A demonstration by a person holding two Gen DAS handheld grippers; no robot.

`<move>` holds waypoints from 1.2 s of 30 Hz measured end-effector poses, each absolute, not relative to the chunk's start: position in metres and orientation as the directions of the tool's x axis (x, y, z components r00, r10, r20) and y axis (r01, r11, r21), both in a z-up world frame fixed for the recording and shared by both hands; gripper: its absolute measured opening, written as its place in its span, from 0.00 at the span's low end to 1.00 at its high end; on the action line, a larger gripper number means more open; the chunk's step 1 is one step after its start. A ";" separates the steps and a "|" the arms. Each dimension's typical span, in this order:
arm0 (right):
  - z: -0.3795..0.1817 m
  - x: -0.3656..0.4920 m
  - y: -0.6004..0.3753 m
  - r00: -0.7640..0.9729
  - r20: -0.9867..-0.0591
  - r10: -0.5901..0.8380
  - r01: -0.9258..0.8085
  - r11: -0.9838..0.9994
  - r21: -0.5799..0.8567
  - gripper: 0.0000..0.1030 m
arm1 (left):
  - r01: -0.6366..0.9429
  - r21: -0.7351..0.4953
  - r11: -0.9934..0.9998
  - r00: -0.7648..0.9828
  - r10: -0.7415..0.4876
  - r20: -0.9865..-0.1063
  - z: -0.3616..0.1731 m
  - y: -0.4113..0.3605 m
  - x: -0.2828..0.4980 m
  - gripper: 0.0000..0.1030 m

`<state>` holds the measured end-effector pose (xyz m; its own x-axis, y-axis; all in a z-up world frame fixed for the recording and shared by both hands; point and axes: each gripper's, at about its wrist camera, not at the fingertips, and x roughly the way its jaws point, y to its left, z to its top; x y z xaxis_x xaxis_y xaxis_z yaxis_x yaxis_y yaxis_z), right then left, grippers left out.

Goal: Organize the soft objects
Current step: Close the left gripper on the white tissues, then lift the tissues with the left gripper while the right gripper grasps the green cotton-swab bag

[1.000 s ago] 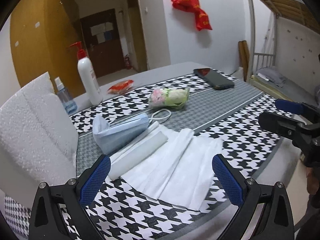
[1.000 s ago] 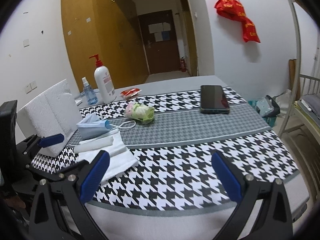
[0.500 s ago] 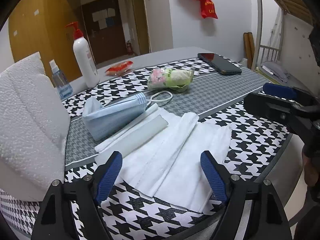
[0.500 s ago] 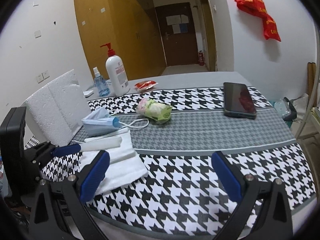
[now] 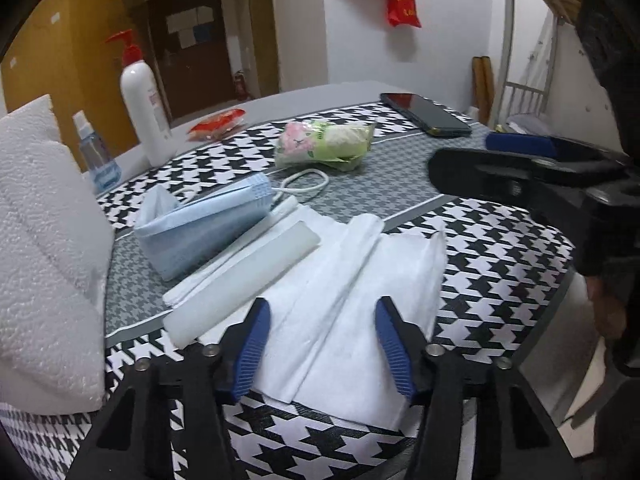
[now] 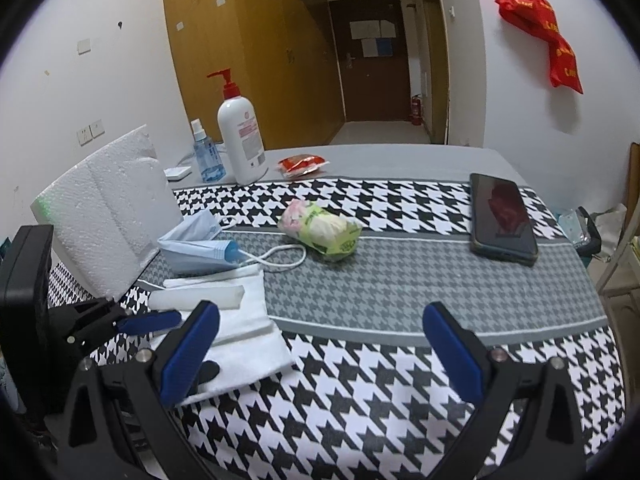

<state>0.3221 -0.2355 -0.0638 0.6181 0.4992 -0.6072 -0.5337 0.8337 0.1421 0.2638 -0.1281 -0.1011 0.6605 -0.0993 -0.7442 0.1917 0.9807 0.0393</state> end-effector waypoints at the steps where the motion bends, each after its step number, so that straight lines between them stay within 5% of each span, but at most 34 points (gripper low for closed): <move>1: -0.063 0.324 -0.234 0.617 -0.609 0.498 -0.535 0.833 0.139 1.00 | 0.200 0.032 0.979 0.656 -0.110 -0.747 -0.101 -0.128 0.265 0.49; 14: -0.059 0.346 -0.211 0.606 -0.645 0.465 -0.550 0.831 0.081 1.00 | 0.280 -0.068 0.958 0.617 -0.233 -0.752 -0.099 -0.114 0.272 0.06; 36: -0.048 0.359 -0.200 0.628 -0.657 0.417 -0.529 0.848 0.033 1.00 | 0.336 -0.160 0.928 0.670 -0.355 -0.652 -0.052 -0.075 0.225 0.04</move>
<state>0.3590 -0.1998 -0.0483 0.6282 0.4168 -0.6570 -0.5286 0.8482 0.0326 0.2253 -0.0750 -0.0523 0.6701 -0.3546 -0.6521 0.3360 0.9283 -0.1596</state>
